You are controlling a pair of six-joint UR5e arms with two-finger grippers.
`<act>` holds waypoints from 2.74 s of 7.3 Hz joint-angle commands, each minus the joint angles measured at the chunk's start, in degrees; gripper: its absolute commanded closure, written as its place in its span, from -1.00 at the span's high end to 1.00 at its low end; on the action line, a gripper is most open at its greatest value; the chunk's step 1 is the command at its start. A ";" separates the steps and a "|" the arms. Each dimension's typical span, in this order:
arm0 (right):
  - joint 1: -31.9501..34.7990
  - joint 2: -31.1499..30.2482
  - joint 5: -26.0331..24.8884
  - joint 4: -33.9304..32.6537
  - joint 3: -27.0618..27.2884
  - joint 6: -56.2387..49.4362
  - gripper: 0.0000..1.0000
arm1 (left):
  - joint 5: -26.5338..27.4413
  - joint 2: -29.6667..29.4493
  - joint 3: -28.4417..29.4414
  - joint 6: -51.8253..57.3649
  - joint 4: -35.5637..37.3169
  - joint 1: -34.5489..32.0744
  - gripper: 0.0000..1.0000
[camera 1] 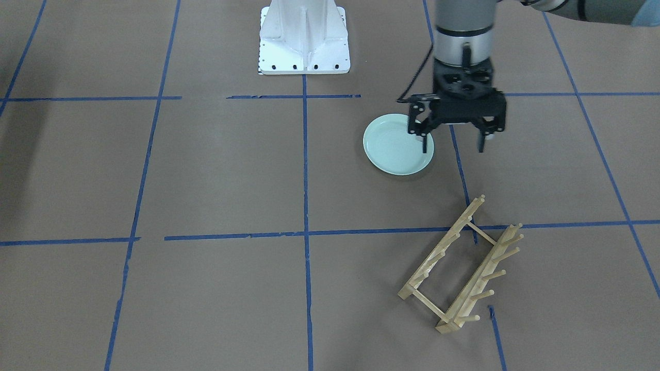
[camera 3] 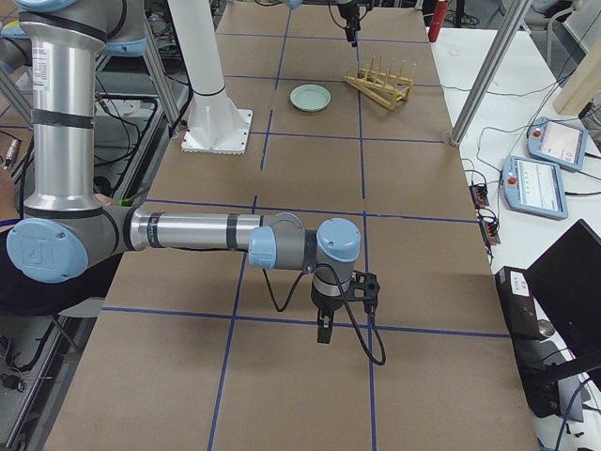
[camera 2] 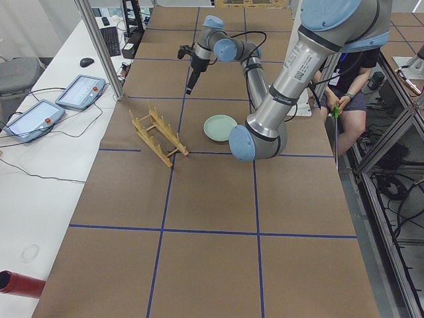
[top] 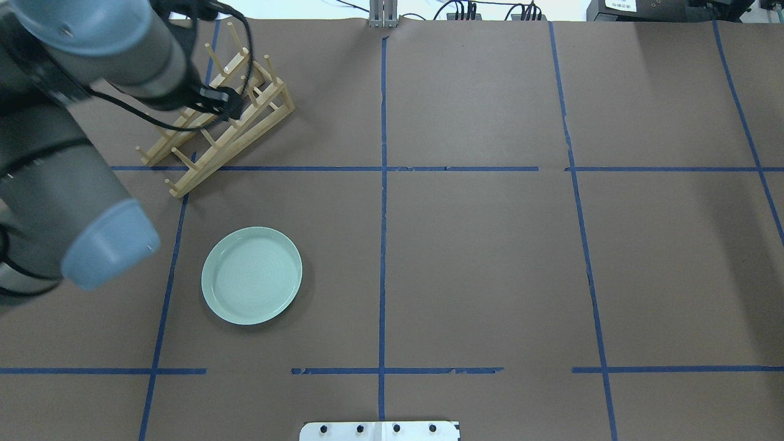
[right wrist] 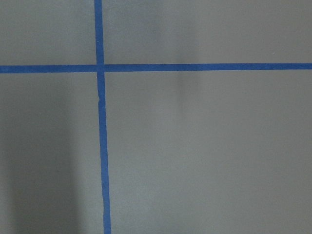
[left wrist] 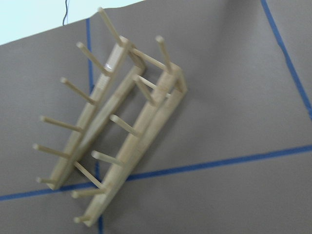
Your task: Place plate on table
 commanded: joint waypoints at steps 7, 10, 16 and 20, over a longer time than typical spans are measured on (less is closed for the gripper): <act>0.00 0.00 0.02 -0.02 0.00 0.00 1.00 | -28.20 37.77 20.01 49.33 -20.63 -42.04 1.00; 0.00 0.00 0.02 -0.02 0.00 0.00 1.00 | -28.12 37.91 22.89 44.62 -22.86 -42.14 1.00; 0.00 0.00 0.02 -0.01 0.00 0.00 1.00 | -29.08 37.38 21.86 35.71 -22.69 -41.96 1.00; 0.00 0.00 -0.07 0.07 0.00 0.00 1.00 | -29.08 37.38 21.86 35.80 -22.69 -41.96 1.00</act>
